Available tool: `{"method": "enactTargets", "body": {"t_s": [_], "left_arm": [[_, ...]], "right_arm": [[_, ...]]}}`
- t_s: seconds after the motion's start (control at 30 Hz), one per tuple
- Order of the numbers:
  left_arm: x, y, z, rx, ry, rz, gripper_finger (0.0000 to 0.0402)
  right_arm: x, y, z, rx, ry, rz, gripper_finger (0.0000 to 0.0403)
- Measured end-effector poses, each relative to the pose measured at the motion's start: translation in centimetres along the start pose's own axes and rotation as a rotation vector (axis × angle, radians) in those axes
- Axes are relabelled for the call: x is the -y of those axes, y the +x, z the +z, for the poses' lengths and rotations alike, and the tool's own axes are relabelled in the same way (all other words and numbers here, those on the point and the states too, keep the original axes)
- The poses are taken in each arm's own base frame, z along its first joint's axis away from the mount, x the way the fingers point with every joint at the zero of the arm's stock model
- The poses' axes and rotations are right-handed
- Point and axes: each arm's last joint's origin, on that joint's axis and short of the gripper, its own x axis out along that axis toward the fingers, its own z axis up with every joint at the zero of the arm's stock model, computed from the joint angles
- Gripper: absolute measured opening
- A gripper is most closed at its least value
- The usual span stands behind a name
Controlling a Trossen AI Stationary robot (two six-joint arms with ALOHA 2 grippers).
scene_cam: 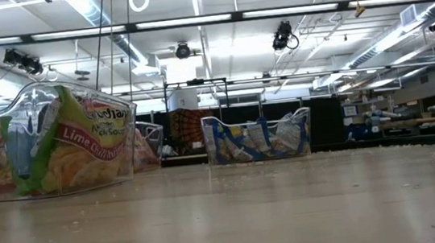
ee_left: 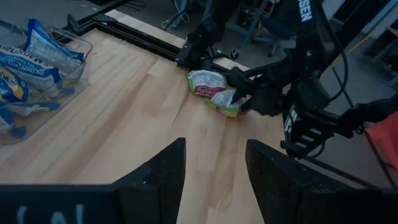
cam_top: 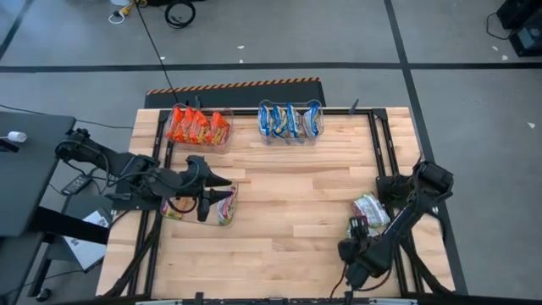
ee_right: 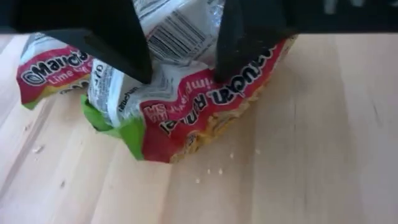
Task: Sort Maruchan noodles
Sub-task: Put the yellow noodle pack into the bottom transparent bin
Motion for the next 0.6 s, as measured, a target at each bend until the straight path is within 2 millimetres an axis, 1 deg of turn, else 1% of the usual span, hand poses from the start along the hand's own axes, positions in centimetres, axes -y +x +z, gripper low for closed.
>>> {"method": "enactTargets", "body": {"t_s": [0.1,0.2,0.27,0.3,0.4,0.47,0.6], "left_arm": [[0.0,0.0,0.1,0.007,-0.029,-0.004,0.0172],[0.1,-0.1,0.3,0.023,-0.033,-0.016,0.0172],[0.1,-0.3,0.4,0.029,-0.020,-0.019,0.0172],[0.1,-0.3,0.4,0.029,-0.010,-0.019,0.0172],[0.0,-0.3,0.1,-0.015,0.060,-0.034,0.0172],[0.0,-0.3,0.0,-0.026,0.087,-0.040,0.0172],[-0.1,-0.4,-0.1,-0.053,0.137,-0.061,0.0172]], "right_arm": [[0.5,0.1,0.8,0.034,0.016,0.004,0.0151],[0.9,0.0,2.4,0.113,0.016,0.020,0.0079],[1.6,-0.7,3.6,0.138,0.012,0.027,0.0026],[2.0,-1.2,4.3,0.152,0.009,0.033,0.0015],[3.8,-3.3,6.6,0.244,0.014,0.040,0.0014],[5.4,-4.8,8.3,0.305,0.003,0.051,0.0008],[8.9,-6.7,11.9,0.446,0.001,0.105,0.0007]]}}
